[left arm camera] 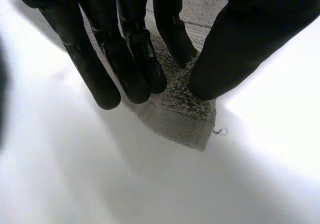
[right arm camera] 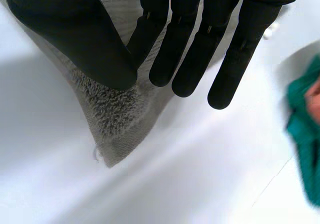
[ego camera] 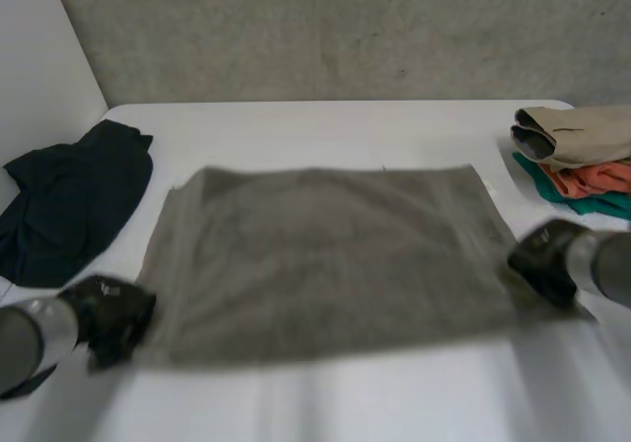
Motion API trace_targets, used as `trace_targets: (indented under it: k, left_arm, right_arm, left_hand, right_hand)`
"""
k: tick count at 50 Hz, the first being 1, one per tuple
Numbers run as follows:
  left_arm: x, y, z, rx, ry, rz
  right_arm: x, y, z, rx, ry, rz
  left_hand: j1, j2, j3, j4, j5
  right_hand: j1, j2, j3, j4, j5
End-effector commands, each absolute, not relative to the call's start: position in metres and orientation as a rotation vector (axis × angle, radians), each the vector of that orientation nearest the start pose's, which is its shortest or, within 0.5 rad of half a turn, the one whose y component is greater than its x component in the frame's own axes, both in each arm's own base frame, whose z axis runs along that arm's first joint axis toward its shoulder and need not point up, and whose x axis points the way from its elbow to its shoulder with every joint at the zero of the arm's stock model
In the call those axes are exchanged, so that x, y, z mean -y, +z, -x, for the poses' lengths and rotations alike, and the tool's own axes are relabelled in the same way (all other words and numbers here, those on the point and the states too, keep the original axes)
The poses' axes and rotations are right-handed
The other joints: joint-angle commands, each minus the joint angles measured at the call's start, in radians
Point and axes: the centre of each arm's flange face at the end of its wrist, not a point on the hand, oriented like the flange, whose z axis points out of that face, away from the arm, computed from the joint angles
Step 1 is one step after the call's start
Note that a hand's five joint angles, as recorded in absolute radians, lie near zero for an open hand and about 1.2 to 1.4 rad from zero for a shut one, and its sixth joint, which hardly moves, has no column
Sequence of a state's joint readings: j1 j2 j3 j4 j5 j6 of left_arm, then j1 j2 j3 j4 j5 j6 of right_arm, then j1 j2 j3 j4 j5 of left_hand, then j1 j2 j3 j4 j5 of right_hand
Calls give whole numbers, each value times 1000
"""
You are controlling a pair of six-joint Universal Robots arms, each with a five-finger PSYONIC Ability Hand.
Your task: Fold the laundry.
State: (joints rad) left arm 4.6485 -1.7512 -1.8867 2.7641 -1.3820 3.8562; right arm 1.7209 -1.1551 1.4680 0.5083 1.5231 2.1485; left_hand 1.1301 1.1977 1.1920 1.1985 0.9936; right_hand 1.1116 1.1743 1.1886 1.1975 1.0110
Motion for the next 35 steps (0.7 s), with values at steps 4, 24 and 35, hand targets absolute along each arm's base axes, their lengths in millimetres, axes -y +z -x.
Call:
trace_targets:
  k: [4,24,35]
  left_arm:
    - [225,183,154,-2535,-1092,-1279]
    - [366,154,212,-2067,-1602,-965]
    - [371,142,241,-2052,-1637,-1029]
  right_arm:
    - [266,186,-172,-2577,-1249,1884]
    - [390,159,-247,-2301,-2265,1447]
    - [424,128,-276,-2293,-2387,1378]
  left_hand:
    - [266,199,204,198,228]
    - [266,199,204,198,228]
    - [-956,-1023,-1017,-1024,-994]
  right_hand:
    - [285,222,208,199,211]
    - [285,222,208,199,211]
    - [-936,-999,-1013,-1022,-1010]
